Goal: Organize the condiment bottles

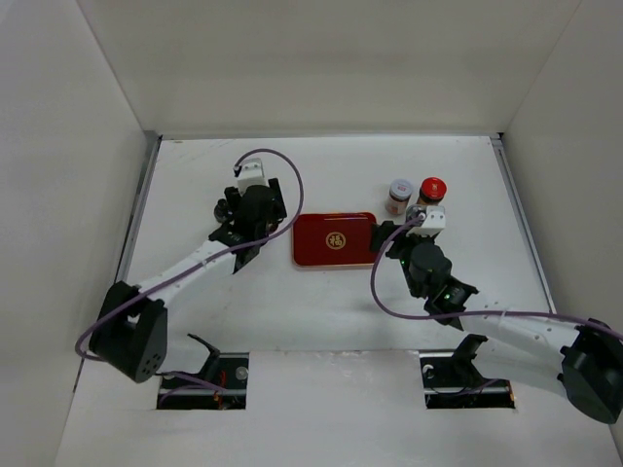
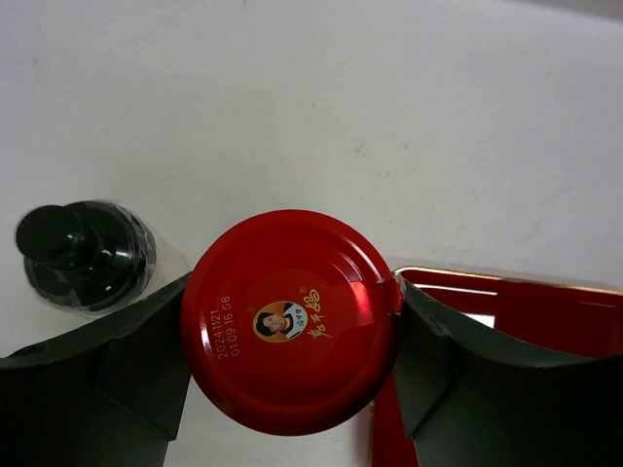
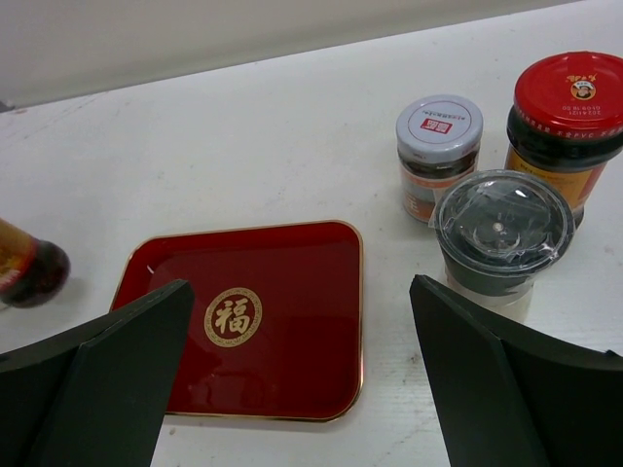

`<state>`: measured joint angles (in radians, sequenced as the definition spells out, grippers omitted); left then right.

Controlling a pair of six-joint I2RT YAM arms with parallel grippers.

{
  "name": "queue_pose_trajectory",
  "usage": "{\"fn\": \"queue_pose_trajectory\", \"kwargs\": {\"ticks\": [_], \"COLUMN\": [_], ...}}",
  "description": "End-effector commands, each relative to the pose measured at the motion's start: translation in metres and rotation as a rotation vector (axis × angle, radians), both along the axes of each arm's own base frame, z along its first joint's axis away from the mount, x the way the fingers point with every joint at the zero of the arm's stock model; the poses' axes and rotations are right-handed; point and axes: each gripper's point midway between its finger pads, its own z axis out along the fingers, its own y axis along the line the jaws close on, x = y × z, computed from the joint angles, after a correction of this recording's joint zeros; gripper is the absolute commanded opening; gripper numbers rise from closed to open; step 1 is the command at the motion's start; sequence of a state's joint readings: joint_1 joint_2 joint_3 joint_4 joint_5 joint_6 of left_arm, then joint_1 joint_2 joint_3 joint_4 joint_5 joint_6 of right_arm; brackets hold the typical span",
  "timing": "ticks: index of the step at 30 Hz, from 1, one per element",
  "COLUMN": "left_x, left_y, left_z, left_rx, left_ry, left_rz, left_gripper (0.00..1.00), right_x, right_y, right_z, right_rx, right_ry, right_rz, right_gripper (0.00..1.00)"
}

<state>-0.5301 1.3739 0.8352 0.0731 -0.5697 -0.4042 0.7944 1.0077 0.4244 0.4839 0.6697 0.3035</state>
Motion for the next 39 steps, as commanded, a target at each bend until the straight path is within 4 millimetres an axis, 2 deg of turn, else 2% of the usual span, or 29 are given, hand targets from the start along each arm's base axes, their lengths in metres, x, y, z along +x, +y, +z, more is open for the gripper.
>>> {"fn": "queue_pose_trajectory", "kwargs": {"ticks": [1,3,12,15,17,25,26,28,30,32,34,37,39], "left_x": [0.001,0.001,-0.004,0.004,0.006,0.021,0.022,0.024,0.024,0.027,0.028,0.029,0.030], "left_y": [-0.009,-0.020,-0.110,-0.127,-0.135,-0.131,-0.130,-0.131,-0.132,-0.130,-0.129,-0.128,-0.128], "left_z": [0.114,0.118,0.090,0.082,0.073,0.036,0.033,0.030,0.030,0.032,0.032,0.031,0.031], "left_rx": [-0.132,-0.138,-0.152,-0.149,-0.138,-0.093,-0.092,-0.096,-0.101,-0.107,-0.103,-0.098,-0.089], "left_ry": [-0.296,-0.296,-0.249,-0.246,-0.228,-0.181,-0.182,-0.188,-0.198,-0.218,-0.222,-0.225,-0.225], "left_rz": [0.005,-0.028,-0.219,-0.240,-0.254,-0.227,-0.224,-0.221,-0.221,-0.215,-0.212,-0.212,-0.213], "left_gripper": [0.36,0.36,0.36,0.36,0.36,0.39,0.40,0.43,0.47,0.50,0.50,0.58,0.67], "right_x": [0.002,0.000,0.001,0.000,0.001,0.003,0.002,0.002,0.004,0.007,0.008,0.009,0.010], "right_y": [0.010,0.008,0.000,-0.001,-0.001,-0.005,-0.005,-0.009,-0.015,-0.023,-0.030,-0.049,-0.065], "right_z": [0.025,0.025,0.027,0.027,0.026,0.025,0.026,0.025,0.025,0.025,0.024,0.026,0.026], "right_rx": [0.055,0.067,0.071,0.077,0.073,0.070,0.075,0.076,0.071,0.066,0.060,0.040,0.026], "right_ry": [-0.054,-0.058,-0.062,-0.067,-0.061,-0.059,-0.062,-0.062,-0.061,-0.057,-0.051,-0.046,-0.037], "right_rz": [0.026,0.025,0.002,-0.002,-0.002,-0.017,-0.019,-0.035,-0.066,-0.100,-0.135,-0.219,-0.289], "right_gripper": [1.00,1.00,1.00,1.00,1.00,1.00,0.97,0.72,0.53,0.50,0.57,0.89,1.00]}}
